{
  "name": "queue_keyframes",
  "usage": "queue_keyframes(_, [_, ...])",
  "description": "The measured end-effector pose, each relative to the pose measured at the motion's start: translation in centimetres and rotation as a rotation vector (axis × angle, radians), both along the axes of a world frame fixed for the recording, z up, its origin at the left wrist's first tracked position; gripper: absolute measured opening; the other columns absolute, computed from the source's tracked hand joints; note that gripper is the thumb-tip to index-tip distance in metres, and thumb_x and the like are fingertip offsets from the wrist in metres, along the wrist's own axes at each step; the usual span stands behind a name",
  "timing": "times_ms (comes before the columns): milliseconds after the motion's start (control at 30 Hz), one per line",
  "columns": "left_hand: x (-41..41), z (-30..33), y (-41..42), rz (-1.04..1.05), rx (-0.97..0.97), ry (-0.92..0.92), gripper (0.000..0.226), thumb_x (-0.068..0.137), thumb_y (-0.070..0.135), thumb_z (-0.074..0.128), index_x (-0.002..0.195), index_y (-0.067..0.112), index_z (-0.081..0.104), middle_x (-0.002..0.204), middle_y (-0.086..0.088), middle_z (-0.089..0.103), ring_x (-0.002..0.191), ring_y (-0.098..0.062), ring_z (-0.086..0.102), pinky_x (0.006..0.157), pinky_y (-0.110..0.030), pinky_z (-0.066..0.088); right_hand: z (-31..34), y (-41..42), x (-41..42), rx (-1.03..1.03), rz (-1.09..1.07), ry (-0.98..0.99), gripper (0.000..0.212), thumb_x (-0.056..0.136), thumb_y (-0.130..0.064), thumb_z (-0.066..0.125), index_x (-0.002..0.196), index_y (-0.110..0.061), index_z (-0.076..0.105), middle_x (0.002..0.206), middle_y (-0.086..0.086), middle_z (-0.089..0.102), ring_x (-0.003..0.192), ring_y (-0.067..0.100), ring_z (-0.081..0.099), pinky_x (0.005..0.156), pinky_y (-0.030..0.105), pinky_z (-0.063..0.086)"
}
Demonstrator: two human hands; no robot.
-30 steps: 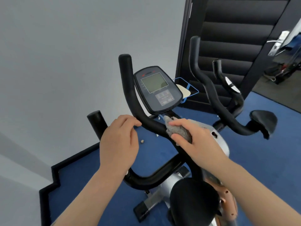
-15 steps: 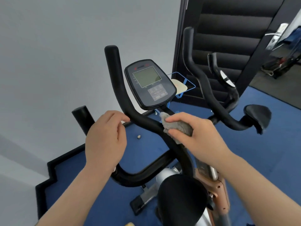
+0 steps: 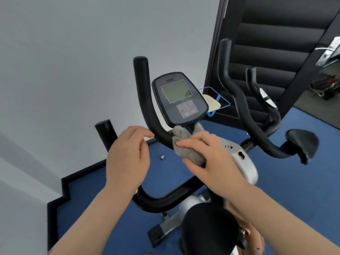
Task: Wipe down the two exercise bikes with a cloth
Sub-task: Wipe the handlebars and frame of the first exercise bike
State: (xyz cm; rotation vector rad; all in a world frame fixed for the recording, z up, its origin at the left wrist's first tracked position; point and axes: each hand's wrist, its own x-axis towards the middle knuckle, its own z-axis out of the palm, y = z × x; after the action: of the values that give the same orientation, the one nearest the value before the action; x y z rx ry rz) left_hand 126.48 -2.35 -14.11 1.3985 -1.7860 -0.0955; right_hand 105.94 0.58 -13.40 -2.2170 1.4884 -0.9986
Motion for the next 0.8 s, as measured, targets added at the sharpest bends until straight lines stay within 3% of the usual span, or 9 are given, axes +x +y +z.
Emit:
queue_keyframes(133, [0.5, 1.8, -0.6, 0.008, -0.113, 0.158, 0.033, 0.089, 0.003, 0.041, 0.095, 0.02, 0.068, 0.103, 0.016, 0.063, 0.091, 0.0, 0.056, 0.07, -0.011, 0.041, 1.8, -0.6, -1.8, 0.048, 0.053, 0.016, 0.029, 0.08, -0.02, 0.075, 0.104, -0.035, 0.07, 0.1, -0.017, 0.056, 0.095, 0.005, 0.058, 0.082, 0.028, 0.049])
queue_keyframes(200, [1.2, 3.2, -2.2, 0.035, -0.202, 0.107, 0.031, 0.087, 0.001, 0.043, 0.094, 0.016, 0.069, 0.1, 0.009, 0.065, 0.091, -0.006, 0.058, 0.073, -0.019, 0.044, 4.1, -2.8, -0.1, -0.084, 0.049, -0.053, 0.031, 0.08, -0.02, 0.075, 0.109, -0.032, 0.068, 0.104, -0.015, 0.057, 0.099, 0.004, 0.057, 0.088, 0.026, 0.047])
queue_keyframes(300, [2.3, 4.7, -4.4, 0.099, -0.154, -0.051, 0.027, 0.086, -0.001, 0.05, 0.093, 0.015, 0.07, 0.096, 0.003, 0.067, 0.084, -0.019, 0.059, 0.071, -0.034, 0.045, 7.1, -7.0, 4.6, -0.286, 0.09, -0.042, 0.035, 0.086, -0.021, 0.071, 0.12, -0.024, 0.064, 0.117, -0.004, 0.053, 0.11, 0.01, 0.05, 0.093, 0.025, 0.044])
queue_keyframes(400, [2.7, 4.1, -5.1, 0.183, -0.073, -0.192, 0.021, 0.083, 0.001, 0.056, 0.089, 0.015, 0.071, 0.087, 0.0, 0.067, 0.074, -0.025, 0.061, 0.058, -0.032, 0.041, 6.4, -8.9, 7.6, -0.232, 0.093, 0.145, 0.037, 0.091, -0.021, 0.065, 0.127, -0.018, 0.061, 0.133, 0.005, 0.044, 0.119, 0.022, 0.043, 0.095, 0.038, 0.044])
queue_keyframes(467, [2.6, 3.7, -5.2, 0.215, -0.068, -0.247, 0.018, 0.081, 0.0, 0.059, 0.083, 0.014, 0.071, 0.079, -0.001, 0.065, 0.067, -0.026, 0.06, 0.051, -0.029, 0.034, 4.6, -8.2, 7.4, -0.165, 0.127, 0.216, 0.036, 0.092, -0.02, 0.063, 0.127, -0.019, 0.06, 0.133, 0.004, 0.043, 0.117, 0.022, 0.042, 0.092, 0.039, 0.046])
queue_keyframes(567, [2.4, 3.7, -5.4, 0.229, -0.116, -0.238, 0.016, 0.079, 0.001, 0.06, 0.077, 0.014, 0.069, 0.075, 0.0, 0.064, 0.061, -0.024, 0.058, 0.048, -0.026, 0.028, 5.1, -8.3, 6.0, -0.193, 0.181, 0.157, 0.032, 0.09, -0.017, 0.065, 0.122, -0.018, 0.064, 0.12, 0.004, 0.049, 0.111, 0.02, 0.049, 0.091, 0.03, 0.045])
queue_keyframes(667, [2.4, 3.6, -5.3, 0.201, -0.167, -0.214, 0.027, 0.083, 0.011, 0.042, 0.075, 0.015, 0.068, 0.072, 0.002, 0.063, 0.058, -0.021, 0.055, 0.044, -0.027, 0.032, 7.1, -10.4, 7.1, -0.4, 0.072, 0.075, 0.033, 0.088, -0.012, 0.067, 0.121, -0.013, 0.065, 0.122, 0.01, 0.05, 0.111, 0.026, 0.05, 0.086, 0.037, 0.049])
queue_keyframes(800, [2.4, 3.7, -5.2, 0.196, -0.189, -0.143, 0.033, 0.083, 0.017, 0.035, 0.075, 0.016, 0.067, 0.072, 0.005, 0.062, 0.059, -0.018, 0.055, 0.043, -0.028, 0.035, 5.7, -10.2, 8.2, -0.34, 0.063, 0.206, 0.037, 0.088, -0.009, 0.064, 0.124, -0.015, 0.063, 0.128, 0.012, 0.046, 0.11, 0.028, 0.047, 0.079, 0.045, 0.051])
